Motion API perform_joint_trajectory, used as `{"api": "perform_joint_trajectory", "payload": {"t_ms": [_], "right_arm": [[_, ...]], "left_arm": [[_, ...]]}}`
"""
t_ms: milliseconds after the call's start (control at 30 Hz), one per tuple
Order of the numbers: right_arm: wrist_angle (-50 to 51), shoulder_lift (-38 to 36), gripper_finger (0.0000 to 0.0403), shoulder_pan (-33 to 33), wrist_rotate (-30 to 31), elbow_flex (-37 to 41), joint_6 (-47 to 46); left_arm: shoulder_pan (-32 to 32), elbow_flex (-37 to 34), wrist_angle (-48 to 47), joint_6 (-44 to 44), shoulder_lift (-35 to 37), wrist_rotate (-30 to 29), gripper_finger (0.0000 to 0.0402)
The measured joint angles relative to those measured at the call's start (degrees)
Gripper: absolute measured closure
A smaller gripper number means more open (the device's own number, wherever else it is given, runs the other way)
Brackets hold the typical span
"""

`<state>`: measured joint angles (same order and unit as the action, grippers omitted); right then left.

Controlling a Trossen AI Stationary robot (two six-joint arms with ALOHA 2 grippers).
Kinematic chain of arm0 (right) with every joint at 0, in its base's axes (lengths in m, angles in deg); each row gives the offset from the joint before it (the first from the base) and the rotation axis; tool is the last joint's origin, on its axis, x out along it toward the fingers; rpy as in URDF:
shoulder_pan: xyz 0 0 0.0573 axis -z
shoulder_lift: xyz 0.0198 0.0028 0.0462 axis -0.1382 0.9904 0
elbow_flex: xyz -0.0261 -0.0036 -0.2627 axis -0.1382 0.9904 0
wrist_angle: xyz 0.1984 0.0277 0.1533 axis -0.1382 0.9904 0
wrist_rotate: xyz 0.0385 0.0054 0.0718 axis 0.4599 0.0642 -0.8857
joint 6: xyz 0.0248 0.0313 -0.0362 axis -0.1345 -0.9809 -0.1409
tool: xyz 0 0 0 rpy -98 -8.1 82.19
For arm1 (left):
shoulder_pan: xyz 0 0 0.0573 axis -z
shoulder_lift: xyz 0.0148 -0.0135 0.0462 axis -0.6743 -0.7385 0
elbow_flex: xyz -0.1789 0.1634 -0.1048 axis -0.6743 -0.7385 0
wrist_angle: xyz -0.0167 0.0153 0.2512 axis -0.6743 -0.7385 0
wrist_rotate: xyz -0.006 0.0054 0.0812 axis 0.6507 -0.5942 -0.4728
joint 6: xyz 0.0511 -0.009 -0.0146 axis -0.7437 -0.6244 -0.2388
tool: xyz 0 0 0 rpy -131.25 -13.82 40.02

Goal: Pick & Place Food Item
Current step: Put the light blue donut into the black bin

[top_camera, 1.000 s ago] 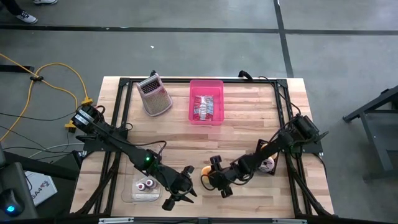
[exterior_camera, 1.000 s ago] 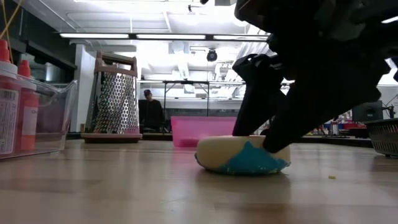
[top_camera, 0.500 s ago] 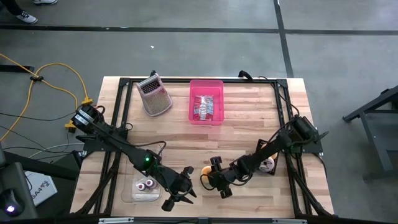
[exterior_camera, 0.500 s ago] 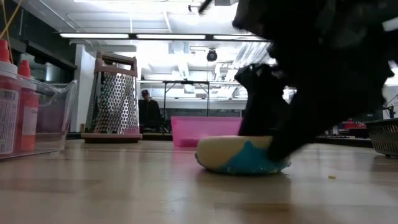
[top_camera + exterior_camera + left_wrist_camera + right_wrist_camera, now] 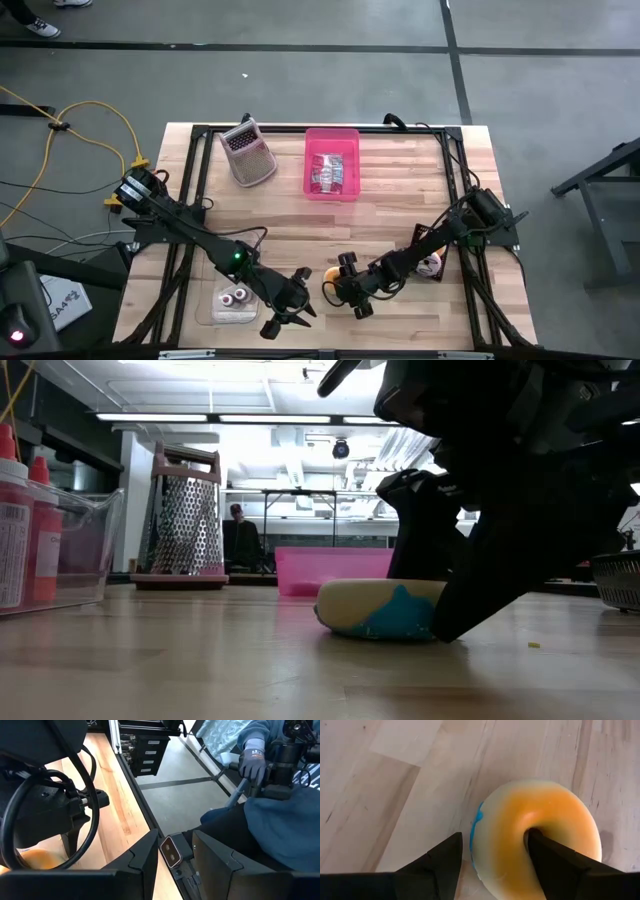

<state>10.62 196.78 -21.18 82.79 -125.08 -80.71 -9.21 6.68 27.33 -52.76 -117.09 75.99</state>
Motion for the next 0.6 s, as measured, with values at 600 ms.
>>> {"api": "perform_joint_trajectory", "payload": {"t_ms": [600], "right_arm": [[0.1,0.0,0.0203,0.0,1.2,0.0,-0.1]], "left_arm": [[0.0,0.0,0.0,0.0,0.0,0.0,0.0283]]}}
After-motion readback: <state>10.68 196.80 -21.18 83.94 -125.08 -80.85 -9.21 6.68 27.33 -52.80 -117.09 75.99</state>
